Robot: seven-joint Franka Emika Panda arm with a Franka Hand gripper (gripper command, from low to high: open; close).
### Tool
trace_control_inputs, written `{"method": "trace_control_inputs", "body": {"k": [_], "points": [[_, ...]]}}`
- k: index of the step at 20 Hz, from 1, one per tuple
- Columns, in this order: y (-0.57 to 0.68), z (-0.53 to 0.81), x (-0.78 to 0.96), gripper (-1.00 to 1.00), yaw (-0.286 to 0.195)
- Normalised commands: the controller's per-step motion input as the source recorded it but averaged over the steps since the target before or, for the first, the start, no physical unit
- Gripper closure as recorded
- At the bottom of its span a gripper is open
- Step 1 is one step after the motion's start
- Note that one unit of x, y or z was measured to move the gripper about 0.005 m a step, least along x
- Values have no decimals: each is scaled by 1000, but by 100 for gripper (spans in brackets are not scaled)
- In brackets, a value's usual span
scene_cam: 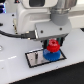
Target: Insert the blue gear onto the right peg, followed by the red gear
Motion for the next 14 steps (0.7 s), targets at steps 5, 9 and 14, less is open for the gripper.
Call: {"method": "trace_control_inputs", "body": {"k": [5, 9, 14], "points": [[-32, -271, 152, 100, 0], [0, -40, 84, -100, 0], [127, 305, 2, -100, 0]]}}
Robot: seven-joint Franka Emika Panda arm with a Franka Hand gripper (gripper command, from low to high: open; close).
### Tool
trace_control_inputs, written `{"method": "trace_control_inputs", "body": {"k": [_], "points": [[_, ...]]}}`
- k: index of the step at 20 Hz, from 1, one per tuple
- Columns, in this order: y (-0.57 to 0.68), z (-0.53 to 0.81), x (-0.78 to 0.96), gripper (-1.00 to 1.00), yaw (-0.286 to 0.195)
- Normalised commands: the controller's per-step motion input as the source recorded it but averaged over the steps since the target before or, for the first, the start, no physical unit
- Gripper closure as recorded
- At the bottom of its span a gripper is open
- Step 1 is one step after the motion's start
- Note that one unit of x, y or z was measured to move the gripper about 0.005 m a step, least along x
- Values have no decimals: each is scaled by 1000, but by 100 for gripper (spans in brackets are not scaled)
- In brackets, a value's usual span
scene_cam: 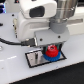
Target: Insert the blue gear onto the right peg, followed by the red gear
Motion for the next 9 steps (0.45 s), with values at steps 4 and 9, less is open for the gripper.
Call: {"method": "trace_control_inputs", "body": {"k": [4, 9], "points": [[127, 694, 0, -100, 0], [10, 143, -2, -100, 0]]}}
